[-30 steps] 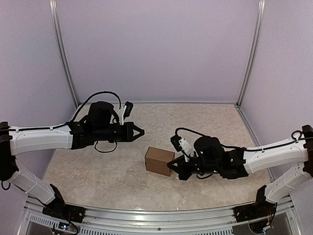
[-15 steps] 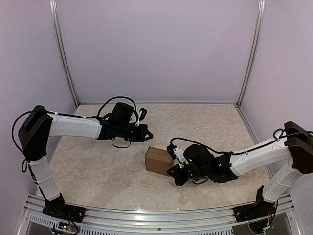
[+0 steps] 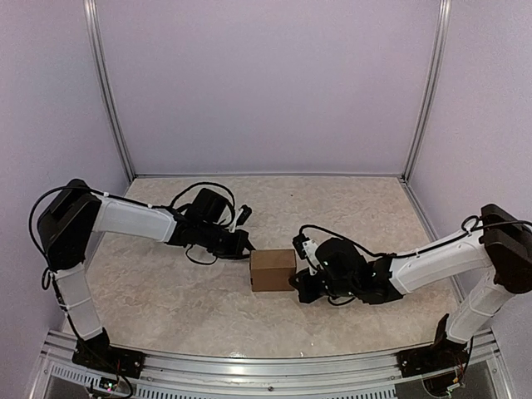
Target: Fold the paper box
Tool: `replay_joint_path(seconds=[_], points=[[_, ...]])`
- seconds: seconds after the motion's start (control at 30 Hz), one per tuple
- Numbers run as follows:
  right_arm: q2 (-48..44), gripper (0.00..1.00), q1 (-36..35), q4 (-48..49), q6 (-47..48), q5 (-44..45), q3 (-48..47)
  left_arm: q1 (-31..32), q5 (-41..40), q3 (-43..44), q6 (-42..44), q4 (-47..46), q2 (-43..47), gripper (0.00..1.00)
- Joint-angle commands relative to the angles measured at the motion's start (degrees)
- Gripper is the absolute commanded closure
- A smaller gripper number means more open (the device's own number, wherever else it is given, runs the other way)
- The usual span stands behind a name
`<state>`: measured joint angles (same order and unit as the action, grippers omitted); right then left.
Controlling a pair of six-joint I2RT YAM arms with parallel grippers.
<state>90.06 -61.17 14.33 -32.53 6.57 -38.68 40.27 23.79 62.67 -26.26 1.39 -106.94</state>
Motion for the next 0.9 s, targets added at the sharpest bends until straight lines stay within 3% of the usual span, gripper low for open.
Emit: replay_joint_path(seconds=[0.0, 0.47, 0.87], points=[[1.4, 1.00, 1.8, 1.8, -1.2, 1.1, -0.1, -0.4, 2.4, -4.3, 0.6, -0.3, 4.1, 1.00], [11.5, 1.00, 6.8, 17.5, -5.5, -6.4, 1.3, 4.1, 2.3, -12.7, -2.4, -3.2, 12.7, 1.00], [17.0, 1.00, 7.7, 20.2, -8.3, -10.5, 1.0, 3.2, -1.0, -15.3, -2.7, -3.6, 14.2, 1.00]])
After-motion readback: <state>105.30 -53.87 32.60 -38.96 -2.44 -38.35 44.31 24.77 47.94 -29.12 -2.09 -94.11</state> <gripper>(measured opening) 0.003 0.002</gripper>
